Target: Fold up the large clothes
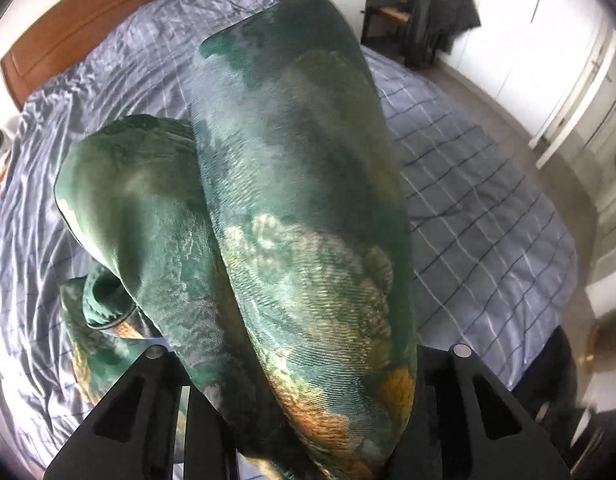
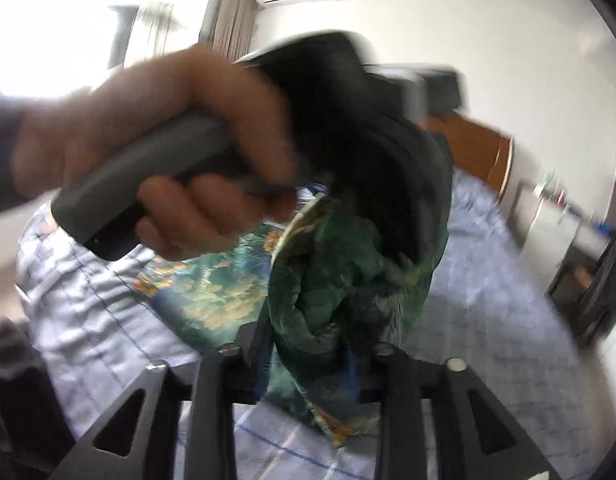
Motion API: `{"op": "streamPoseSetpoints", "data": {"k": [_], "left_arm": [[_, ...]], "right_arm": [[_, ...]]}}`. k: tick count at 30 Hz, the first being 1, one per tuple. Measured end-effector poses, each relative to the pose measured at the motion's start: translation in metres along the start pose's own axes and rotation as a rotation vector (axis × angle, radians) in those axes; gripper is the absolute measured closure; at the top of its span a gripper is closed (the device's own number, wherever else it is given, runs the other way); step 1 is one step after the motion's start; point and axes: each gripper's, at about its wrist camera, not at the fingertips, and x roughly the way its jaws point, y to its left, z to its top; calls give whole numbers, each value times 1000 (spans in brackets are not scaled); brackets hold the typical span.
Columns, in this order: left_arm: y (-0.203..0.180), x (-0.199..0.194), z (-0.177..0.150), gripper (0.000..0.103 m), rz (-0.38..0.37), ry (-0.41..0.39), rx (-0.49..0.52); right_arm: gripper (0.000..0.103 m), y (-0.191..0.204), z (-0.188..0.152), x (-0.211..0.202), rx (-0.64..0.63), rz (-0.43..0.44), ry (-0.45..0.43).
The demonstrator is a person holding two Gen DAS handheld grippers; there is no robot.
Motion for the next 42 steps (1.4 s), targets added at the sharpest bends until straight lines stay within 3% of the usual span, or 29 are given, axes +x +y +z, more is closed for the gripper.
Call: {"op": "streamPoseSetpoints", "data": {"k": [3,7,9,14,21,25,30,32,36,39,42], "left_arm": [[32,-11,-9,72,-15,-20,-22],[82,-16,-24,71,-39,-33,-87],[101,-17,-31,71,-29,-32,-112],[155,-2,-70,71,-26,-16,-219],[214,15,-114,68,-55,-10,-402],[233,36,-149,62,-117,-12,-490],[239,49,-169,60,-177,-56,-557],[235,43,-167,58,-174,-57,-549],[243,21,-165,43,-226,-61,-565],[250,7,-169,38,-250,-74,-579],[256,-1,-172,36,-216,-72,-565]], "right_arm": [[46,-31,5,-15,154,132,-14],[46,-72,4,-16,300,143,22],[63,-80,5,-4,294,116,53],[76,-79,20,47,255,140,145],[77,-30,23,126,155,193,255],[77,-7,-3,169,187,235,385],[78,-1,-24,182,208,214,415],[78,-2,-17,182,217,218,450],[75,-8,16,179,222,244,512],[75,-16,54,177,251,274,458],[75,-17,91,190,246,270,415]]}}
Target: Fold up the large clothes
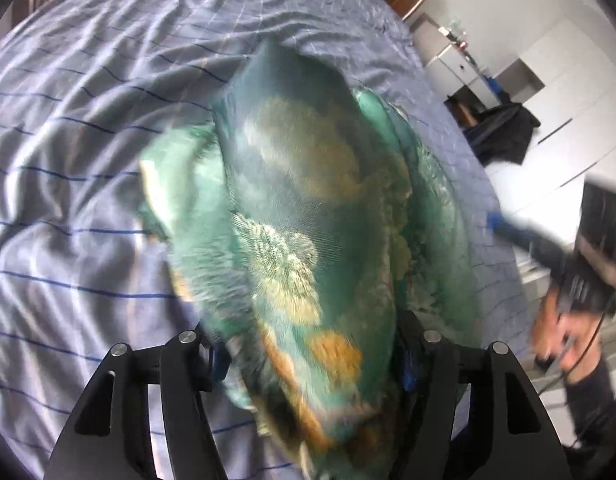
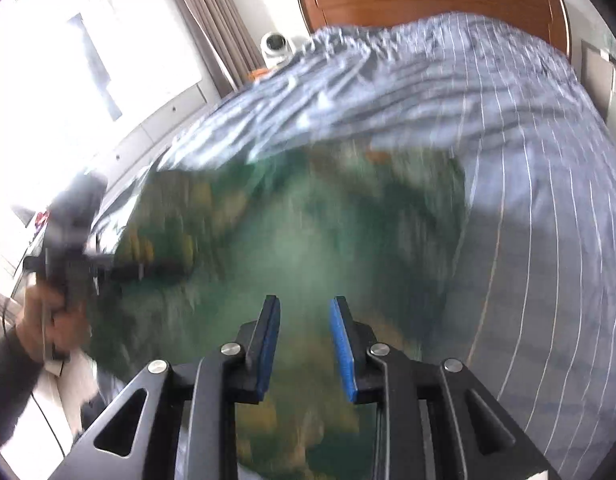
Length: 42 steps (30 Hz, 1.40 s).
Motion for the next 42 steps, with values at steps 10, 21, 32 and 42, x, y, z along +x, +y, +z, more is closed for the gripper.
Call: {"op": "streamPoseSetpoints", "data": {"k": [10,21,32,42], "left_arm": [[43,-4,-6,32,67,-25,-39],[60,14,-13,32,62,-5,-87],[69,30,-17,25,64,-13,-125],[49,13,-21,16,143,-71,-83]], "right_arm": [[75,2,69,133,81,21,109],[76,12,40,110,19,4,77],[76,51,-101,-6,-117,-93,21],[69,75,-121,8,-186,-278,46]]}}
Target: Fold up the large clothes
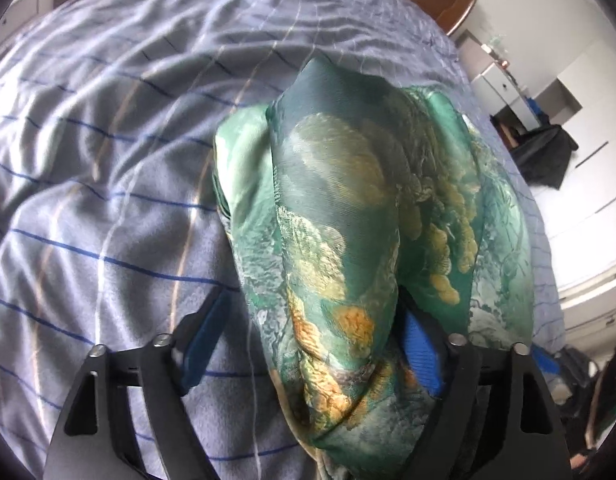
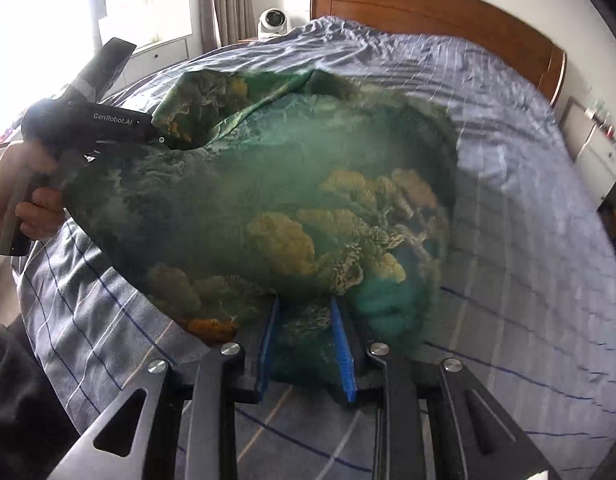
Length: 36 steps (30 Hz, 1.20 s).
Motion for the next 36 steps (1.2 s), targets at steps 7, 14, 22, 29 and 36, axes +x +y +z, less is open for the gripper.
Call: {"op": "streamPoseSetpoints", "data": {"k": [7,14,22,29,36], "left_arm": [[-16,-20,0,16,49,-44,11],[-31,-47,-4,16,79,-98,34],[-43,-67,-12,16,150,-142,95],[-35,-92,-24,13,163,-167,120],[3,-110,-43,8,165,-250,6]], "right_arm": [[50,4,1,-41,0,-85,-59],[39,11,-5,-65,-29,-157,-94],[39,8,-4,-77,-31,-193,-104],[35,-2,-12,-85,2,-174,-118],[24,-20,-37,-74,87,-140,-62]]}}
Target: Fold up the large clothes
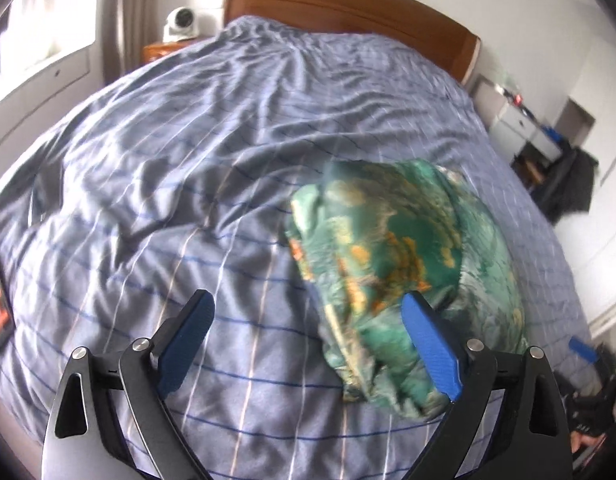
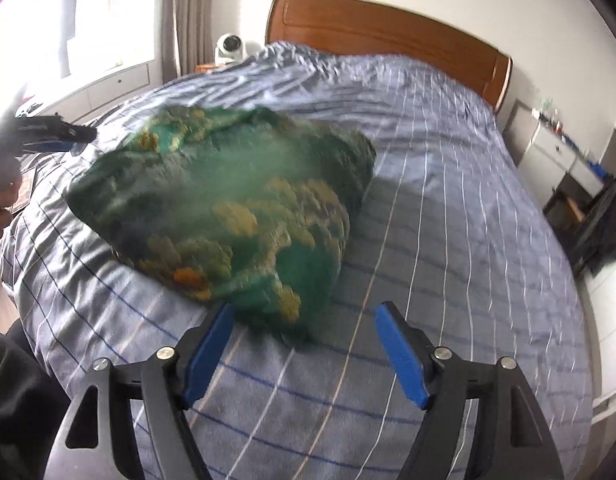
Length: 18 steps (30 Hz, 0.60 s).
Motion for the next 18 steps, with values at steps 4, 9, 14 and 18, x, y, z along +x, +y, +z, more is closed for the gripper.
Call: {"op": "streamPoseSetpoints", "data": {"k": [4,9,14,18], "left_arm": [[10,12,-9,8,4,58,34],[19,13,-11,2,-74,88,-27],[22,12,5,2,-283,97,-127],[17,26,14,2,-334,145,-134]], "right_arm": [[22,-7,-17,1,32,9,7],[18,-14,-29,-14,33,21,-76],[18,-19,-37,-14,8,21,-69],[18,-27,-41,-7,67,44,-38]]}}
